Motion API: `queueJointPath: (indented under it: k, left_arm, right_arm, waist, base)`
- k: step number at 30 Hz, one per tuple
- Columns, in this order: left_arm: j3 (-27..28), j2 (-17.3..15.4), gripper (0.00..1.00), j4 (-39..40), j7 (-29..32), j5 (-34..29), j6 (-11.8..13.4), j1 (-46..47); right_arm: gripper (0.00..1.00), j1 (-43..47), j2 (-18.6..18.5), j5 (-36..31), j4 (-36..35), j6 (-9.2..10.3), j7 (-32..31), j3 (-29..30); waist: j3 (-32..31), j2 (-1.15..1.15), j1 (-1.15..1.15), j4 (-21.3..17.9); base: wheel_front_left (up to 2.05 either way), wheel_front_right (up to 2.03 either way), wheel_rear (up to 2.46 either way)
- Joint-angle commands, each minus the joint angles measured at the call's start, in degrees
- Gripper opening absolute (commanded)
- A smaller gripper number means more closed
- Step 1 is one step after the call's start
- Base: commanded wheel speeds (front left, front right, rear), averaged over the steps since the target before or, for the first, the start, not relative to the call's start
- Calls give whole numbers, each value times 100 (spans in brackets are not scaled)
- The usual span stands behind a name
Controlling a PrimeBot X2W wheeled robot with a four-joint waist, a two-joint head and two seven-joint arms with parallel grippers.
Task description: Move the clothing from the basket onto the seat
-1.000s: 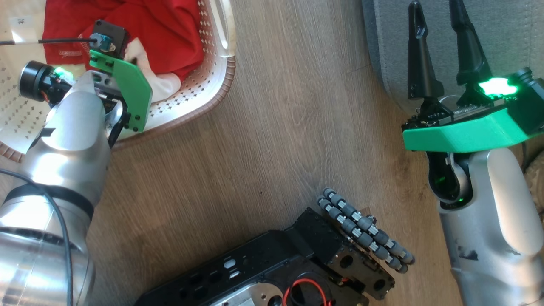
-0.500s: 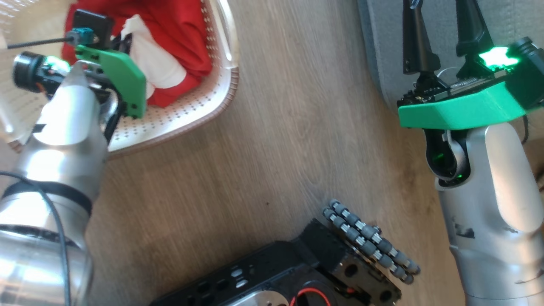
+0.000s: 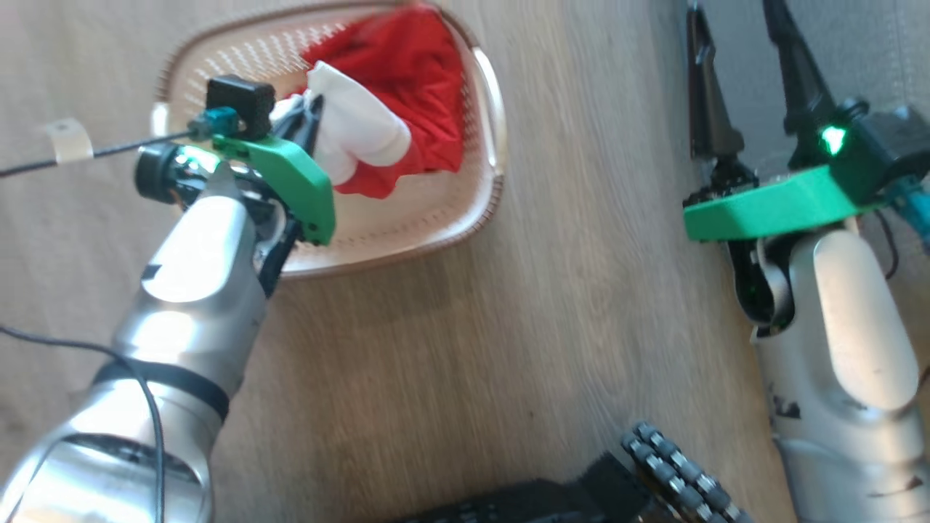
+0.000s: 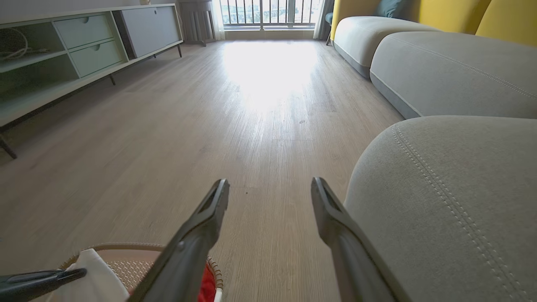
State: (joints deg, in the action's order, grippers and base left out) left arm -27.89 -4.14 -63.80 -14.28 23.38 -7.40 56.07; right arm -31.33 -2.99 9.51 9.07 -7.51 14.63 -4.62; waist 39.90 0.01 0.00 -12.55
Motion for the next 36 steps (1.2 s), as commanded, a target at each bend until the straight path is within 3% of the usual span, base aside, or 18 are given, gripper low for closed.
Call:
queueJointPath:
  k: [1,14,36]
  left_arm:
    - [115,-58,0,184,-69,27,-6,-89]
    - [644,51,0,1636,-71,154,-8,-938]
    - [684,124,0,2729,-72,87,119,-1532]
  right_arm:
    - [100,216,12,-34,-128,2,37,-56]
    - [100,890,12,-215,394,2,37,10]
    - [100,1894,12,-245,843,2,37,39]
  waist:
    - [-455,-1,0,390]
    - [-1921,-1,0,867]
    - [-3510,-1,0,1115]
  base:
    - [0,0,0]
    - [0,0,0]
    - [0,0,0]
